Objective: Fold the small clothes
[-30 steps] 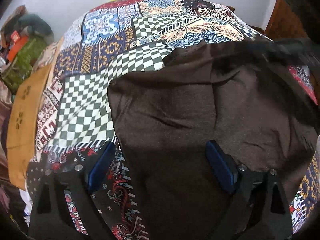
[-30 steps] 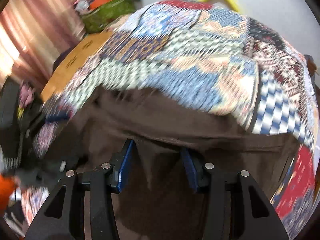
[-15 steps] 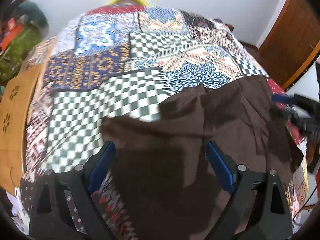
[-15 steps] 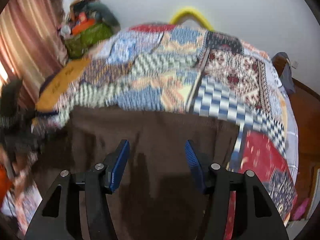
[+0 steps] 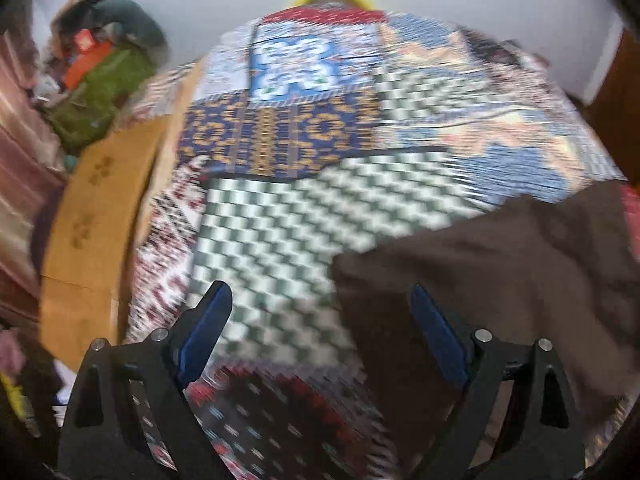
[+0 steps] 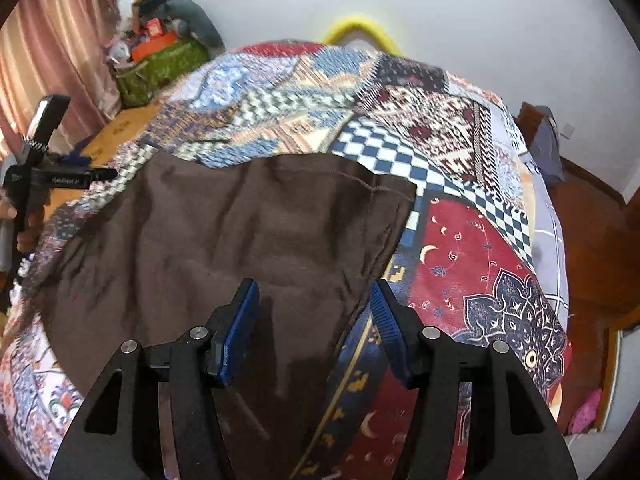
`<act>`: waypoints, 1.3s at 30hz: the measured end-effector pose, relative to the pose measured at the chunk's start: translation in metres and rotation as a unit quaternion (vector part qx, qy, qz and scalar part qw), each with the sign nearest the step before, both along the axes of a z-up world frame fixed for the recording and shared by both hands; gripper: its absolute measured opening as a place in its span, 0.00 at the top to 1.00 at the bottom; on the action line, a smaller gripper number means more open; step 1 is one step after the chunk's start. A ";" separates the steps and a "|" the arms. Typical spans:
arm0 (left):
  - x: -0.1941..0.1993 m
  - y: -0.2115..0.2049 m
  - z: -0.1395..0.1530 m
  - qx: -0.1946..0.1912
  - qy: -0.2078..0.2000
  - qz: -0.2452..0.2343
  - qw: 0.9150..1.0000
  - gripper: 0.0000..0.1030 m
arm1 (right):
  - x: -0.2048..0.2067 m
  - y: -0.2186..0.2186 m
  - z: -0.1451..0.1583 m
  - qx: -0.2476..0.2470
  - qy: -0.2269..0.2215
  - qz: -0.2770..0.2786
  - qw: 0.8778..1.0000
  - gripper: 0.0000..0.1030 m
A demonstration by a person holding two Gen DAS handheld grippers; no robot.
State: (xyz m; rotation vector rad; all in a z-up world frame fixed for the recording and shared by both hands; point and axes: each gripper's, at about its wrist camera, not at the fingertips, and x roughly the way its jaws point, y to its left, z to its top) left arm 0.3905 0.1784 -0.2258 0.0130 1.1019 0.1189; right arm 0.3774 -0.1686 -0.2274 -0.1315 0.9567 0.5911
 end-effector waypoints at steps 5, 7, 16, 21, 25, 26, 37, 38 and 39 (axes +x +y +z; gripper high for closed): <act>-0.034 -0.062 0.008 -0.030 -0.014 -0.082 0.996 0.11 | -0.024 0.024 0.005 0.016 0.001 0.035 0.999 0.48; -0.043 -0.083 0.004 -0.011 -0.015 -0.109 0.994 0.11 | -0.034 0.036 -0.001 0.008 0.003 0.050 0.999 0.48; -0.099 -0.094 -0.010 0.124 -0.040 -0.097 0.987 0.09 | -0.067 0.009 -0.002 0.005 0.008 0.014 1.000 0.48; -0.127 -0.067 -0.006 0.102 -0.027 -0.071 0.992 0.09 | -0.088 -0.021 0.016 0.024 0.000 -0.023 0.999 0.46; -0.147 -0.042 -0.001 0.073 -0.019 -0.040 0.996 0.09 | -0.099 -0.042 0.007 0.061 0.034 -0.056 0.996 0.46; -0.151 -0.034 0.004 0.066 -0.024 -0.031 0.997 0.09 | -0.101 -0.047 0.002 0.075 0.050 -0.065 0.994 0.46; -0.147 -0.009 0.034 0.031 -0.061 -0.005 0.998 0.09 | -0.101 -0.058 -0.042 0.169 0.135 -0.130 0.968 0.55; -0.143 -0.011 0.036 0.031 -0.063 -0.013 0.997 0.09 | -0.099 -0.058 -0.043 0.172 0.135 -0.137 0.966 0.64; -0.137 -0.014 0.039 0.035 -0.067 -0.023 0.997 0.09 | -0.095 -0.058 -0.045 0.175 0.133 -0.144 0.965 0.76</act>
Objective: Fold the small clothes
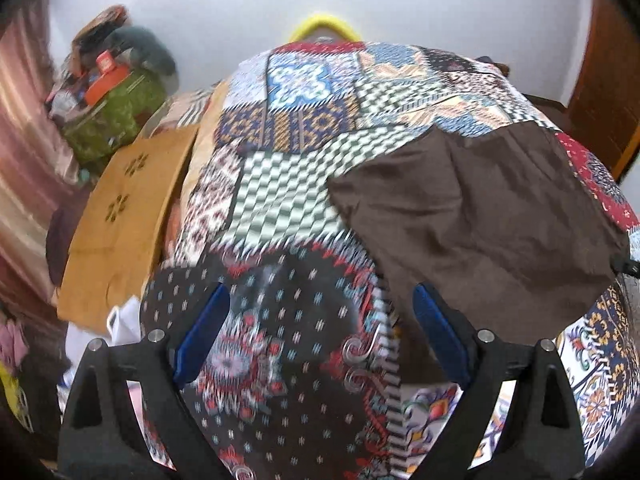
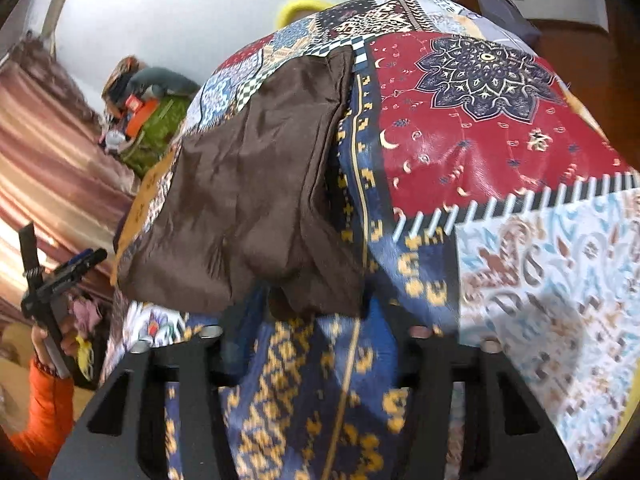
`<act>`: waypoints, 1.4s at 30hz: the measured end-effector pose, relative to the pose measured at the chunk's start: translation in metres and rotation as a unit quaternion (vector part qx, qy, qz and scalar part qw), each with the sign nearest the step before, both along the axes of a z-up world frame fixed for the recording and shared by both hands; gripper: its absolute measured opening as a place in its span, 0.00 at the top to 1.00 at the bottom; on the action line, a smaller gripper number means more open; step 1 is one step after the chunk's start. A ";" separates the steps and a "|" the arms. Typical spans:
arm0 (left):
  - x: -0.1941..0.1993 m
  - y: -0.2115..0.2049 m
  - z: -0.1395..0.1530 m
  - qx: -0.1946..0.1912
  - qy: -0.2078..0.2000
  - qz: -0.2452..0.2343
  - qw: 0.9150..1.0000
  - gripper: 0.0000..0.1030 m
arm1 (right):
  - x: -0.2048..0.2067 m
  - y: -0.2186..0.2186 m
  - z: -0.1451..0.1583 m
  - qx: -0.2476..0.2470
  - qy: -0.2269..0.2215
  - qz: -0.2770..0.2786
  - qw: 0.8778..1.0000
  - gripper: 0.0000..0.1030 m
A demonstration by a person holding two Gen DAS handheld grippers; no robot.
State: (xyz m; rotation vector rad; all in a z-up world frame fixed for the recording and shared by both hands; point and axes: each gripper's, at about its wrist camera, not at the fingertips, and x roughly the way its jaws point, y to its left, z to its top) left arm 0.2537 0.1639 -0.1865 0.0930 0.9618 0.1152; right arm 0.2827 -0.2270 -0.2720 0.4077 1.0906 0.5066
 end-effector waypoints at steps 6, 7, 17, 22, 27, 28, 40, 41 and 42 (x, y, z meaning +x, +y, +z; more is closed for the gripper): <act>0.065 -0.025 0.015 0.030 -0.016 -0.066 0.997 0.08 | 0.013 0.000 0.014 -0.031 -0.040 0.024 0.998 0.92; 0.079 -0.029 0.014 0.034 -0.017 -0.074 0.997 0.08 | 0.016 -0.001 0.017 -0.040 -0.046 0.029 0.998 0.92; 0.183 -0.055 -0.046 -0.029 0.029 -0.141 0.989 0.08 | 0.102 -0.019 0.031 -0.128 -0.100 0.021 0.987 0.92; 0.196 -0.068 -0.067 -0.103 0.073 -0.170 0.977 0.50 | 0.128 -0.021 0.033 -0.148 -0.108 -0.007 0.983 0.89; 0.186 -0.071 -0.065 -0.128 0.091 -0.153 0.976 0.73 | 0.118 -0.024 0.047 -0.141 -0.120 -0.008 0.983 0.76; 0.183 -0.068 -0.065 -0.134 0.098 -0.145 0.976 0.78 | 0.116 -0.023 0.049 -0.141 -0.122 -0.003 0.982 0.74; 0.088 -0.057 -0.062 -0.142 0.179 -0.066 0.971 0.81 | 0.035 0.014 0.058 -0.130 -0.109 0.087 0.982 0.59; 0.076 -0.061 -0.062 -0.142 0.184 -0.069 0.970 0.81 | 0.028 0.019 0.057 -0.132 -0.107 0.094 0.981 0.59; 0.068 -0.065 -0.060 -0.143 0.182 -0.070 0.970 0.81 | 0.021 0.024 0.056 -0.132 -0.104 0.103 0.980 0.59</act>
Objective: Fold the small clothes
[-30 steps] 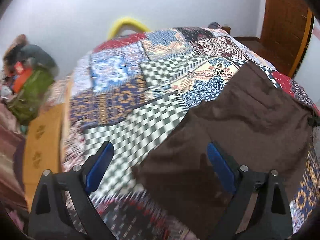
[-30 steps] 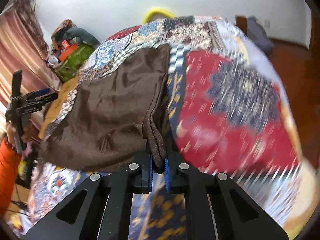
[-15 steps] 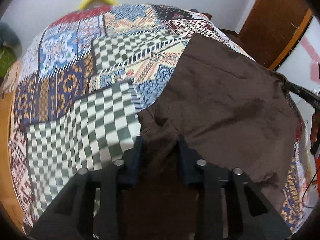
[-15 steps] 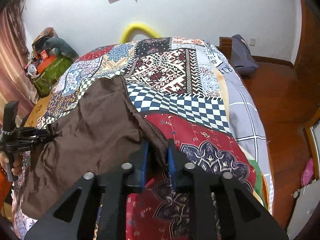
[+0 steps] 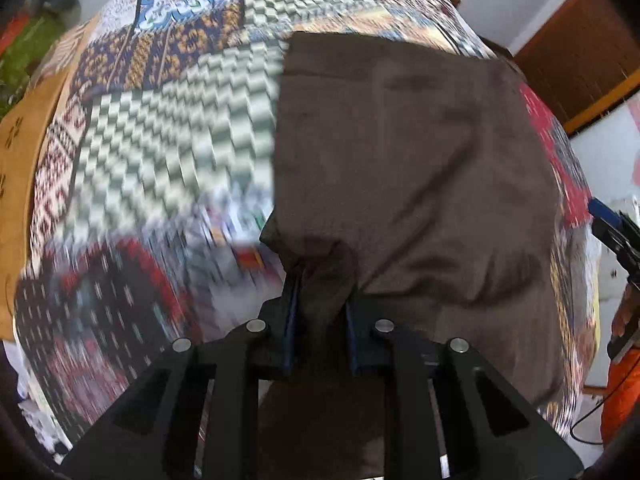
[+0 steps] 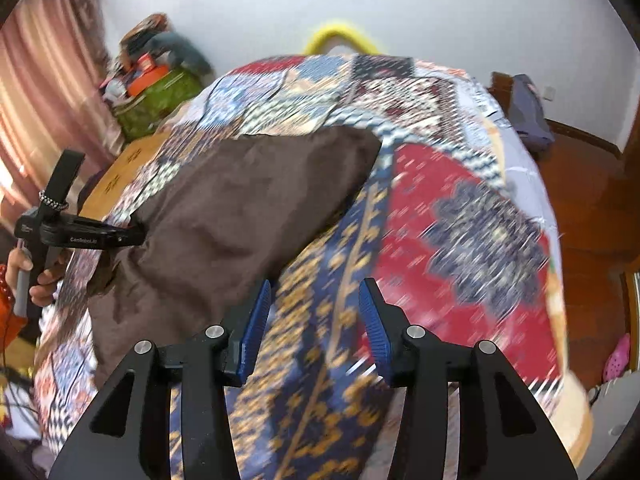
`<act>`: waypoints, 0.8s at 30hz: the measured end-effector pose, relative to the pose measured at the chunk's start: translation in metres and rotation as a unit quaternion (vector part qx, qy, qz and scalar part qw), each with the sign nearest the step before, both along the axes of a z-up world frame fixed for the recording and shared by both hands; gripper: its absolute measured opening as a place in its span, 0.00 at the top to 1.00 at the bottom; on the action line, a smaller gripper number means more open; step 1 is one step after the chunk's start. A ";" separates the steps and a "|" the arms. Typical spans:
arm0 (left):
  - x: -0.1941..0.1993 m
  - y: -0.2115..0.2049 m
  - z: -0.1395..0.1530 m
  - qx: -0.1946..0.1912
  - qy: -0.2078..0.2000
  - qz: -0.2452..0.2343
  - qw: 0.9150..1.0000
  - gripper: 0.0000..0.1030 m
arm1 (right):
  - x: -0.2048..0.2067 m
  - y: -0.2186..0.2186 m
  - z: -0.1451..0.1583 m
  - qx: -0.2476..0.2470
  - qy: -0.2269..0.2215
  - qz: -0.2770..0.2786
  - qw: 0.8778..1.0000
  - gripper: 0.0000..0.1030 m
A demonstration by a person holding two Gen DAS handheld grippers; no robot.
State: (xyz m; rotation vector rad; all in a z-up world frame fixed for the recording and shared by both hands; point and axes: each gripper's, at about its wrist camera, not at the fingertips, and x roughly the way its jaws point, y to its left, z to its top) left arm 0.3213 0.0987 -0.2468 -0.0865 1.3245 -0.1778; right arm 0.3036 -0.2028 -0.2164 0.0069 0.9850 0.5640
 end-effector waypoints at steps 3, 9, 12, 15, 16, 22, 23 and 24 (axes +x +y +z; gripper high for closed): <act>-0.025 -0.007 0.012 -0.015 -0.010 -0.001 1.000 0.82 | -0.018 0.011 -0.001 0.001 0.010 0.014 1.000 0.59; -0.055 -0.009 0.033 -0.009 -0.042 0.003 0.999 0.78 | -0.040 0.029 -0.011 -0.002 0.039 0.031 0.999 0.59; -0.065 -0.004 0.038 0.023 -0.068 0.010 0.997 0.61 | -0.048 0.037 -0.020 -0.006 0.052 0.044 0.998 0.59; -0.072 0.001 0.036 0.050 -0.087 -0.001 0.995 0.50 | -0.054 0.043 -0.035 -0.027 0.066 0.049 0.996 0.59; -0.075 0.002 0.035 0.057 -0.090 -0.005 0.994 0.47 | -0.056 0.043 -0.038 -0.032 0.065 0.049 0.996 0.58; -0.090 0.018 0.036 0.110 -0.111 0.008 0.988 0.46 | -0.059 0.029 -0.027 -0.031 0.054 0.029 0.998 0.49; -0.094 0.021 0.040 0.106 -0.114 0.013 0.988 0.46 | -0.059 0.027 -0.023 -0.028 0.051 0.027 0.998 0.49; -0.099 0.023 0.045 0.104 -0.119 0.015 0.987 0.46 | -0.060 0.024 -0.015 -0.020 0.044 0.025 0.999 0.48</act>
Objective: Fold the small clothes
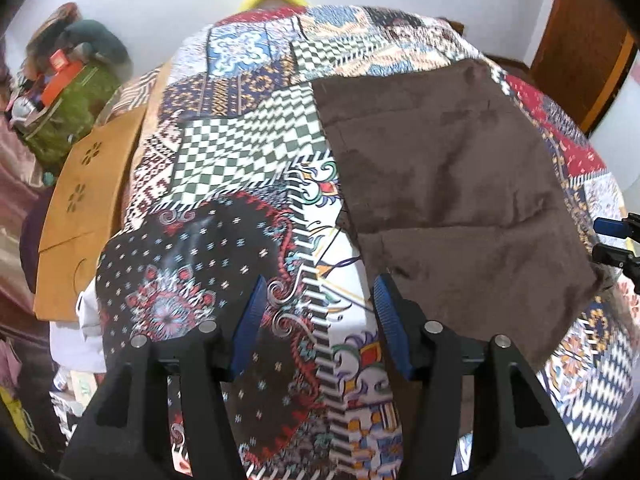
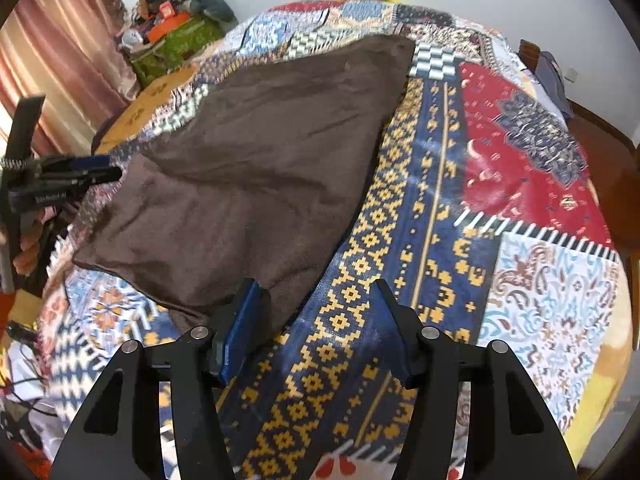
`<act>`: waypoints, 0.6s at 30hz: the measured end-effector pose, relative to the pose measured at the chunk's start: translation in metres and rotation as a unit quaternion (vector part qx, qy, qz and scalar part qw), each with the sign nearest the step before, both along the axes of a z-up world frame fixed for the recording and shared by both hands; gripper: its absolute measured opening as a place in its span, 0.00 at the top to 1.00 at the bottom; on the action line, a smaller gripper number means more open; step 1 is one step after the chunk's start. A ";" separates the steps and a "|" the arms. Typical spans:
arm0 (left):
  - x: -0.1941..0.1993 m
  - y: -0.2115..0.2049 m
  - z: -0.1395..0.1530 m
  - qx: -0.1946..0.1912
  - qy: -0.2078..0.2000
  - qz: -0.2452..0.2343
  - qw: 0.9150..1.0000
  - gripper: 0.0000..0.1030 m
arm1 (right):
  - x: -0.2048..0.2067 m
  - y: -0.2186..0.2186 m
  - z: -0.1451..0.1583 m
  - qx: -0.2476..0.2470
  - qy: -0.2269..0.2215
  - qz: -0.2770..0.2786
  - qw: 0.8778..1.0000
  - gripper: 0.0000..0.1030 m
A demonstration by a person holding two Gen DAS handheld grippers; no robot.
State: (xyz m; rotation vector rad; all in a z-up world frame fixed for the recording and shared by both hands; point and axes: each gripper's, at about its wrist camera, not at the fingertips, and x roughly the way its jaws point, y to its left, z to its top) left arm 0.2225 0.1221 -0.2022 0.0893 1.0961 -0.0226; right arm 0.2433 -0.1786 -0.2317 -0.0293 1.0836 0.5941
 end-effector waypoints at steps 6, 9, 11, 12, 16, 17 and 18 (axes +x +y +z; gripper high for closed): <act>-0.035 -0.009 0.013 -0.012 -0.012 -0.020 1.000 0.38 | -0.011 0.001 0.018 0.024 -0.021 0.015 0.999 0.44; -0.050 -0.019 0.013 -0.019 -0.007 -0.033 0.999 0.34 | -0.024 0.012 0.013 0.021 -0.014 0.034 0.999 0.44; -0.058 -0.026 0.012 -0.022 -0.006 -0.041 0.999 0.29 | -0.030 0.018 0.007 0.015 -0.010 0.040 0.999 0.44; -0.062 -0.030 0.011 -0.022 -0.007 -0.045 0.999 0.29 | -0.032 0.020 0.003 0.010 -0.007 0.042 0.999 0.44; -0.071 -0.044 0.003 -0.022 -0.007 -0.059 0.998 0.20 | -0.033 0.033 -0.013 -0.010 0.002 0.060 0.998 0.44; -0.072 -0.047 0.002 -0.021 -0.007 -0.063 0.998 0.20 | -0.032 0.036 -0.014 -0.009 -0.002 0.061 0.998 0.44; -0.072 -0.050 -0.001 -0.020 -0.005 -0.069 0.997 0.20 | -0.028 0.038 -0.014 -0.010 -0.009 0.063 0.998 0.43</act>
